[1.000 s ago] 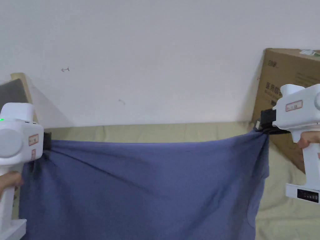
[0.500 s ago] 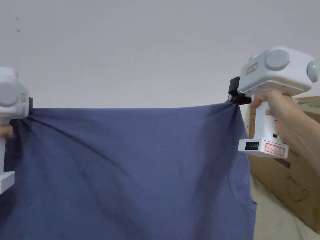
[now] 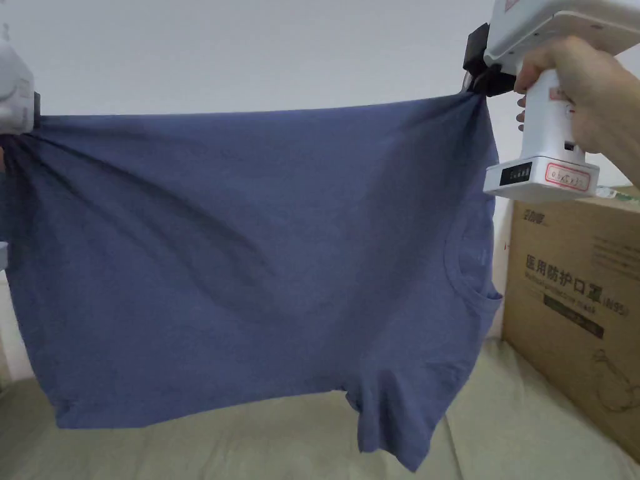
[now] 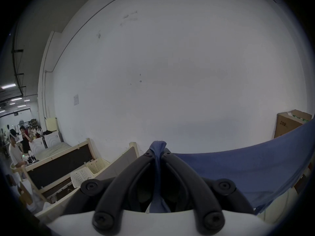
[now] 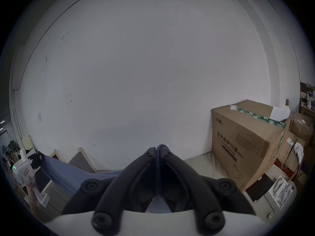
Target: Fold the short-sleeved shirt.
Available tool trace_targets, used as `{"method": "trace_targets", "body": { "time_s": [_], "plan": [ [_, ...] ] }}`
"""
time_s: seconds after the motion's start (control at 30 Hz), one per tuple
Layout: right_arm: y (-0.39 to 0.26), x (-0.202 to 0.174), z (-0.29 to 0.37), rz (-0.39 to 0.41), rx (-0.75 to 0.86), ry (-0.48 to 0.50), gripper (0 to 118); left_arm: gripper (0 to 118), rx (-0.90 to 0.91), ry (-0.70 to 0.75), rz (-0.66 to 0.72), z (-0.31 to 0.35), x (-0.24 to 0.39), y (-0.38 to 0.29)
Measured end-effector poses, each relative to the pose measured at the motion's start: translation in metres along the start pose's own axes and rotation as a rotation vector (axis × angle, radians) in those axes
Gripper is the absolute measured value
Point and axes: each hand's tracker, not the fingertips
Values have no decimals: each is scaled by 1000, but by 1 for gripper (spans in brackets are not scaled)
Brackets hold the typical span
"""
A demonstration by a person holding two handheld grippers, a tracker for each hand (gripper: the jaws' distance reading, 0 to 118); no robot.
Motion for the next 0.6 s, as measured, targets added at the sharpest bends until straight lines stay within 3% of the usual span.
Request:
{"method": "trace_targets", "body": {
  "time_s": [0.1, 0.23, 0.3, 0.6],
  "plan": [
    [-27, 8, -18, -9, -49, -14, 4, 4, -15, 4, -4, -27, 11, -29],
    [-87, 19, -65, 20, -188, -65, 4, 4, -172, 4, -104, -61, 43, -102],
    [-125, 26, -92, 31, -250, -94, 4, 4, -241, -4, -70, -82, 58, -148],
    [-369, 98, -195, -11, -679, -229, 4, 4, -709, -44, -157, -115, 122, -395]
  ]
}}
